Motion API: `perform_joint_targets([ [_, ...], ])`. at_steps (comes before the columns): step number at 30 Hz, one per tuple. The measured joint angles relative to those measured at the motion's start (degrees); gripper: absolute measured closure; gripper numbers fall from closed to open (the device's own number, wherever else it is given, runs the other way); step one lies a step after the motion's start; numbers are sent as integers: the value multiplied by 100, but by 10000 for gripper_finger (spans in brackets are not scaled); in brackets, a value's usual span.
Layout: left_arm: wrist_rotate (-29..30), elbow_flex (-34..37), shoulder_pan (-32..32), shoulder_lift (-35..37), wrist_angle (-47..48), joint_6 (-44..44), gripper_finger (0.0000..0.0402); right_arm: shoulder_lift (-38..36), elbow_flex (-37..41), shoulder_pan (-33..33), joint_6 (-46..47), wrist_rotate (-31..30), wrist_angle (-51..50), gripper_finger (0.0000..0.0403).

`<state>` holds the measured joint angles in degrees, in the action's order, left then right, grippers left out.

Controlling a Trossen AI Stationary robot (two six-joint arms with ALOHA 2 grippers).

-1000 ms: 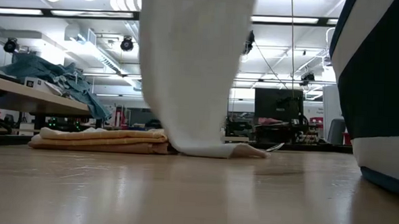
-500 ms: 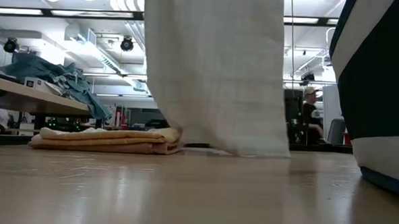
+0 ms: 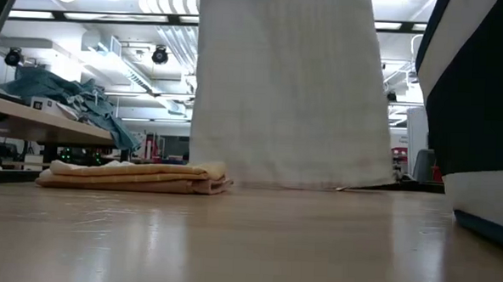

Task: Fold towel
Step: Fold the white towel

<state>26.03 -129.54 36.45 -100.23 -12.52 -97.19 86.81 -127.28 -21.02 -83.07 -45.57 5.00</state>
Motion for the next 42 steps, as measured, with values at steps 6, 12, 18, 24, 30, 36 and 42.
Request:
perform_joint_targets([
  [6, 75, 0, 159, -25, -224, -276, 401, 3, 7, -130, -46, -80, -71, 403],
  [12, 149, 6, 81, 256, 316, -4, 401, -115, -63, 200, -17, -751, -460, 403],
  [18, 317, 7, -219, 578, 1653, 374, 401, -276, -57, 778, 57, -1453, -625, 403],
  [24, 1070, 4, -622, 798, 2382, 555, 401, -300, -57, 1544, 18, -2345, -775, 403],
  [30, 1511, 4, -878, 1109, 3912, 1439, 401, -348, -55, 2355, 570, -2958, -1495, 403],
  [36, 1318, -2, -883, 1350, 5388, 2753, 401, -387, -55, 2704, 1767, -3064, -2532, 403],
  [42, 755, -2, -885, 1516, 6313, 3780, 401, -599, -53, 2704, 4107, -2824, -4717, 403],
])
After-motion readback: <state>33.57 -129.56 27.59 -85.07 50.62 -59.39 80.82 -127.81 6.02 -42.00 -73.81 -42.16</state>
